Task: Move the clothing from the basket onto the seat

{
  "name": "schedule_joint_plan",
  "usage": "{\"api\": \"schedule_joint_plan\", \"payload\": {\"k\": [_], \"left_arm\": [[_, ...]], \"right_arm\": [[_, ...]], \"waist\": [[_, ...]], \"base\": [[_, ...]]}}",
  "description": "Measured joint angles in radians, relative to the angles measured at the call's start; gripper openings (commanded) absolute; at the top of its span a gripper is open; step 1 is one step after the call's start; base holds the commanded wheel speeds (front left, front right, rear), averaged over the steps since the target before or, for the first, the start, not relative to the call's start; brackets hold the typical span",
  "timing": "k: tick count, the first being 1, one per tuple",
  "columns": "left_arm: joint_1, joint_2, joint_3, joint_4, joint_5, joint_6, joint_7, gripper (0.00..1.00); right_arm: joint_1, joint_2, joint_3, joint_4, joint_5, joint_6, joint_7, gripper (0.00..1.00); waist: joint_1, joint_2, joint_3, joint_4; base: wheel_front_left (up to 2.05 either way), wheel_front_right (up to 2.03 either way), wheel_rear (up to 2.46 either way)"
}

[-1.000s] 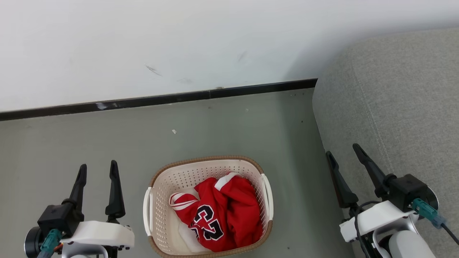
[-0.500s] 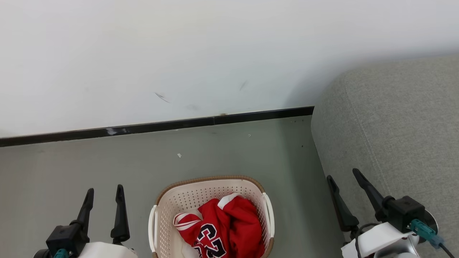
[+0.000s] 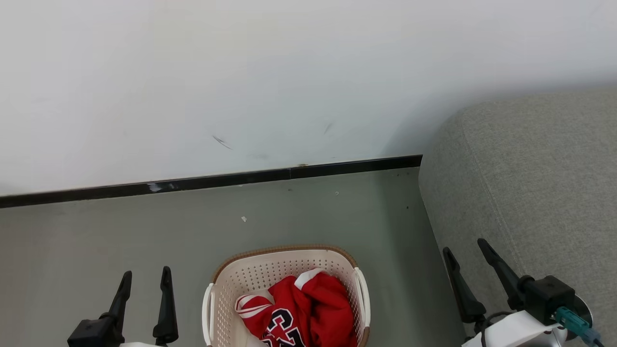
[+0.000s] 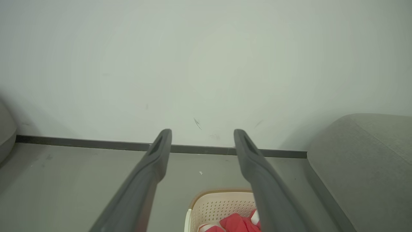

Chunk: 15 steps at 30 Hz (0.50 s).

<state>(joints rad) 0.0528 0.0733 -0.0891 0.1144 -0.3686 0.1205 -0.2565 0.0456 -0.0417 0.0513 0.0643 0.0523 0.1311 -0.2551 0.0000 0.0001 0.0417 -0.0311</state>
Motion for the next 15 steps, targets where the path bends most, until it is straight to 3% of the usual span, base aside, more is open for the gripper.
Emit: {"api": "schedule_joint_plan", "payload": {"k": [15], "left_arm": [[0.0, 0.0, -0.02, -0.011, 0.01, -0.001, 0.002, 1.0]], "right_arm": [[0.007, 0.0, 0.002, -0.029, -0.002, 0.0, 0.0, 1.0]], "waist": [[0.0, 0.0, 0.024, -0.002]], "base": [[0.0, 0.0, 0.0]]}}
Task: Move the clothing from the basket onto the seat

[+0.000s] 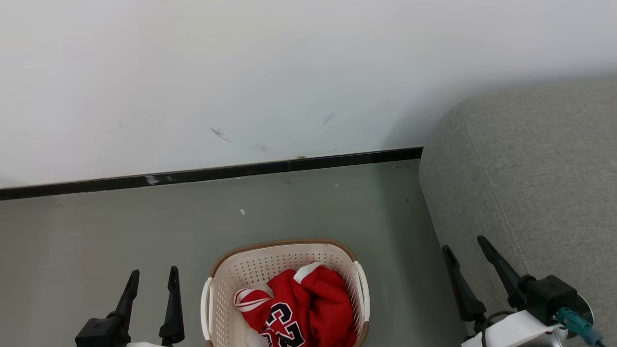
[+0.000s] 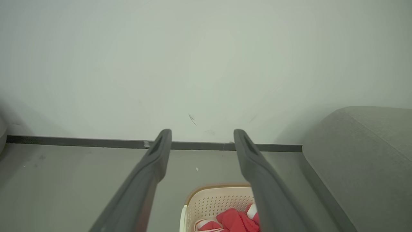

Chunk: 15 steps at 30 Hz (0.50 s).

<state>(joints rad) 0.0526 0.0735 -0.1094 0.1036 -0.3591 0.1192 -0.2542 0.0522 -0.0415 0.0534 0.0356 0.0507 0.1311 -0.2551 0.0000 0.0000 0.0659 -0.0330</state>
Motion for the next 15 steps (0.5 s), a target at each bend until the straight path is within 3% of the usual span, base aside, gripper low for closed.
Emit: {"api": "schedule_joint_plan", "payload": {"k": [15], "left_arm": [[-0.085, 0.017, -0.068, 0.077, 0.038, -0.018, 0.091, 1.0]], "right_arm": [[-0.045, 0.0, -0.003, -0.026, -0.001, 0.0, 0.0, 1.0]], "waist": [[0.0, 0.0, 0.065, -0.005]], "base": [[0.0, 0.0, 0.0]]}}
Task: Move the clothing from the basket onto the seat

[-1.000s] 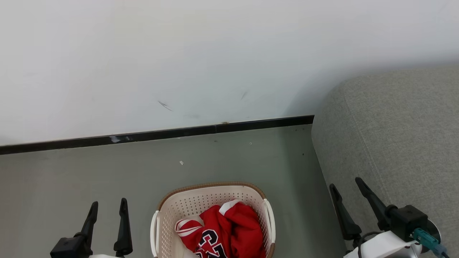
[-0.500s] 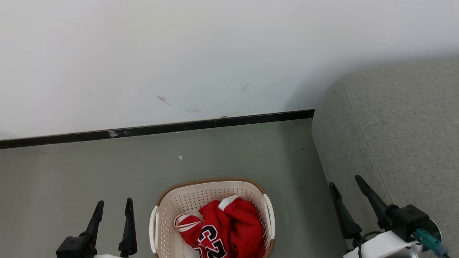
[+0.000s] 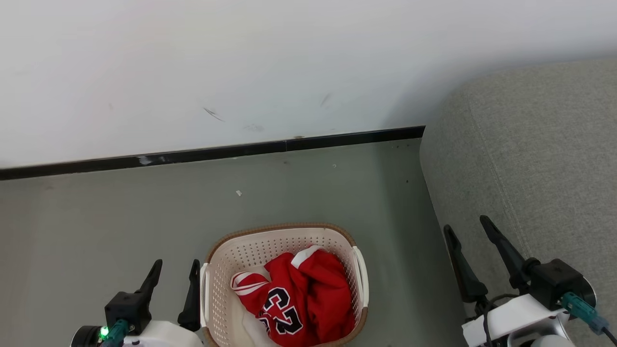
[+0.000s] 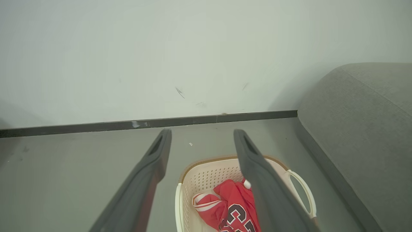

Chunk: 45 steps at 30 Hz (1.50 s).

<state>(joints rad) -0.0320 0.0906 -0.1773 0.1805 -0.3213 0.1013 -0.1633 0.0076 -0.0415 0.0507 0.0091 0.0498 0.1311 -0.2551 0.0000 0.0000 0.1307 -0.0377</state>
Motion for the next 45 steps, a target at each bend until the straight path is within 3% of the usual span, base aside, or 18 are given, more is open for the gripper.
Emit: {"api": "schedule_joint_plan", "payload": {"k": [27, 36, 45], "left_arm": [[-0.268, -0.051, -0.123, 0.275, -0.008, -0.016, 0.11, 1.0], [-0.367, -0.055, -0.142, 0.345, -0.085, -0.016, 0.133, 1.0], [-0.443, -0.055, -0.191, 0.383, -0.229, -0.007, 0.137, 1.0]], "right_arm": [[-0.182, -0.001, -0.046, -0.075, 0.002, 0.0, 0.0, 1.0], [-0.264, -0.001, -0.034, -0.095, 0.003, 0.0, 0.0, 1.0], [-0.353, -0.002, -0.012, -0.096, 0.014, 0.0, 0.0, 1.0]], "waist": [[0.0, 0.0, 0.241, -0.045], [0.0, 0.0, 0.342, -0.074], [0.0, 0.0, 0.433, -0.113]], "base": [[0.0, 0.0, 0.0], [0.0, 0.0, 0.0], [0.0, 0.0, 0.0]]}}
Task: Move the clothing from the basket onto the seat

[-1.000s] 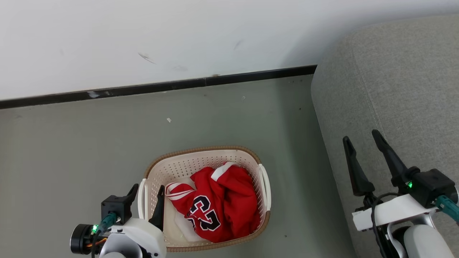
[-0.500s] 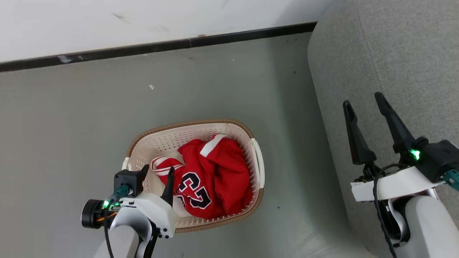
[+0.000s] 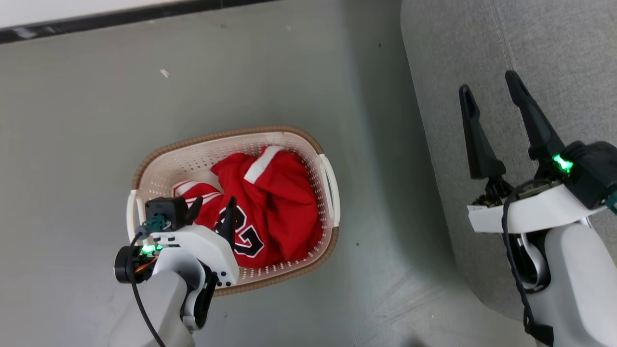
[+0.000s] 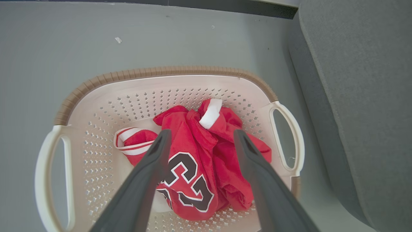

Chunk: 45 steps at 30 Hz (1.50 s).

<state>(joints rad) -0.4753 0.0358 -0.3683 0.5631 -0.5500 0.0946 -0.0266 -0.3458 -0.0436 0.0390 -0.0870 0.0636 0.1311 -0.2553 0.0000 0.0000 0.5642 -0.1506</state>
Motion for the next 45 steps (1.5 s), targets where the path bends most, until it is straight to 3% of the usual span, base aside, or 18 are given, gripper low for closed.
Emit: {"api": "schedule_joint_plan", "payload": {"k": [29, 45], "left_arm": [[-0.195, 0.002, -0.094, 0.13, -0.182, 0.076, -0.029, 1.0], [-0.278, 0.002, -0.04, 0.219, -0.236, 0.119, -0.072, 1.0]], "right_arm": [[-0.29, -0.001, 0.04, 0.053, 0.075, 0.0, 0.0, 1.0], [-0.341, -0.001, 0.048, 0.077, 0.113, 0.0, 0.0, 1.0]], "waist": [[0.0, 0.0, 0.231, -0.12], [0.0, 0.0, 0.309, -0.172]], "base": [[0.0, 0.0, 0.0], [0.0, 0.0, 0.0]]}}
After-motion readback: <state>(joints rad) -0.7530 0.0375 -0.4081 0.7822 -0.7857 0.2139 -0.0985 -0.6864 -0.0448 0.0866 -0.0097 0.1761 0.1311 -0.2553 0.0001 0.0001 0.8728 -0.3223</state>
